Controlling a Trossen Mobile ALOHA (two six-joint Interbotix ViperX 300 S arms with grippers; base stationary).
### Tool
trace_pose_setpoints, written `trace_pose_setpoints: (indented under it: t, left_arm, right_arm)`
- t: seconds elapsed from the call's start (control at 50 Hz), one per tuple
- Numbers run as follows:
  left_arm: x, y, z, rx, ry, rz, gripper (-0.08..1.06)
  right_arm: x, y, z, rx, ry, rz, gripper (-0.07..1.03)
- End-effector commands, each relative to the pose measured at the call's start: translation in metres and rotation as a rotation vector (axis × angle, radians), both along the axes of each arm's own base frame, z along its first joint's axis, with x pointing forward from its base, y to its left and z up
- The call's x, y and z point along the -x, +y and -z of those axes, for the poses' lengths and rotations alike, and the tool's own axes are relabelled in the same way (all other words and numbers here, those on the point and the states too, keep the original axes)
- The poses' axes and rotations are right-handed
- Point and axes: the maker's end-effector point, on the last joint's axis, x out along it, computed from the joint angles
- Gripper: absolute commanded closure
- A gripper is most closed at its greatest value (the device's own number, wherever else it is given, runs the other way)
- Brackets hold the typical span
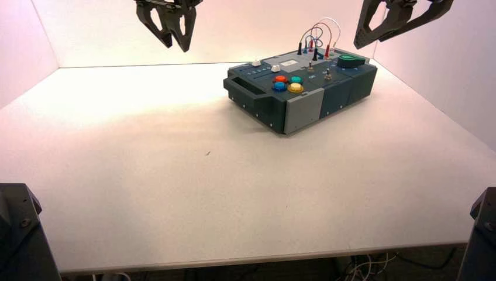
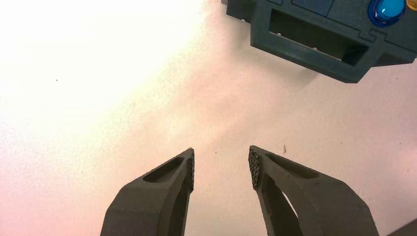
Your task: Move the top slider to position 1.
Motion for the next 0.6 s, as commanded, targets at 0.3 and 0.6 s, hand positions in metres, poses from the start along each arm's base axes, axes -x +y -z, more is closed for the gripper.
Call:
trace_pose_setpoints:
  t: [0.3, 0.6]
  left_arm:
    - [-0.0065, -0.0047, -0.0135, 0.015, -0.036, 0.008, 0.38]
    - [-0.0076, -0.0053, -0.0099, 0.01, -0.026, 0.009, 0.38]
  right_arm:
    - [-0.0049, 0.0012, -0.0002, 0.003, 0.007, 0.006, 0.29]
    - [-0.0045, 0.001, 0.0001, 0.004, 0.01, 0.006, 0.29]
